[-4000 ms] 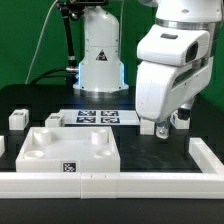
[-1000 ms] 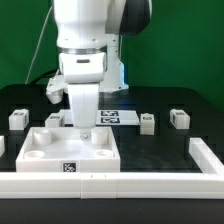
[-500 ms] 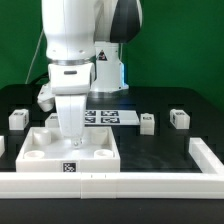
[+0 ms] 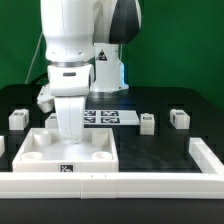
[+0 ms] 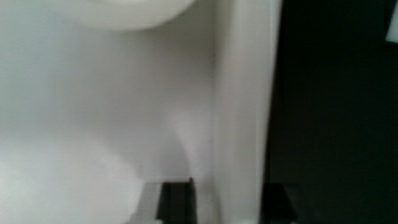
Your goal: Assemble one leg
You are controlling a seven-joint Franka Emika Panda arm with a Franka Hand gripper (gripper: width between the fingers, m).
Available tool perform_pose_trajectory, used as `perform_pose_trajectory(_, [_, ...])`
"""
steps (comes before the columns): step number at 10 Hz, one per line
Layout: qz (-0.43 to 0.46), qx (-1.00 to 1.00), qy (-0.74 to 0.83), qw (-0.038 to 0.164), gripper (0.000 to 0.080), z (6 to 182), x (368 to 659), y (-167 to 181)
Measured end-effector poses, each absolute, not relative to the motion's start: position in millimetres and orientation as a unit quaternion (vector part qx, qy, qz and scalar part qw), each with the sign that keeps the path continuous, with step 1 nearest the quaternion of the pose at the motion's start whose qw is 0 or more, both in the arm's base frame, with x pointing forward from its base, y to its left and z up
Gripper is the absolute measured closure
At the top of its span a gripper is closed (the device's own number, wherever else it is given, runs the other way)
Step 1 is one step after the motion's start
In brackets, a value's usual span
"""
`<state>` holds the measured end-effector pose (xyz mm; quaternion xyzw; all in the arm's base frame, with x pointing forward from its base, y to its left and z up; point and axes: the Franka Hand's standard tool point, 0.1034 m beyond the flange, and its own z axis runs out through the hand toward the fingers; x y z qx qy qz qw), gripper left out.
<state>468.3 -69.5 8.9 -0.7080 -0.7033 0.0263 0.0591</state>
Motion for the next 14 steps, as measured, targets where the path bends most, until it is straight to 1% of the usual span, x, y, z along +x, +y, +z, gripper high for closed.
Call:
perform_pose_trajectory(1, [0.023, -0.708, -0.703, 0.055, 0.0733, 10.2, 471, -70])
perform_pose_trajectory(7, [0.019, -0.711, -0.701, 0.051, 0.0733, 10.2, 472, -67])
perform_pose_trajectory(9, [0.013, -0.721, -0.691, 0.05, 0.0732, 8.9, 473, -40])
perform_pose_trajectory(12, [0.007, -0.723, -0.689, 0.057, 0.0732, 9.0, 478, 15])
perform_pose_trajectory(14, [-0.001, -0.724, -0.687, 0.058, 0.0732, 10.4, 487, 45])
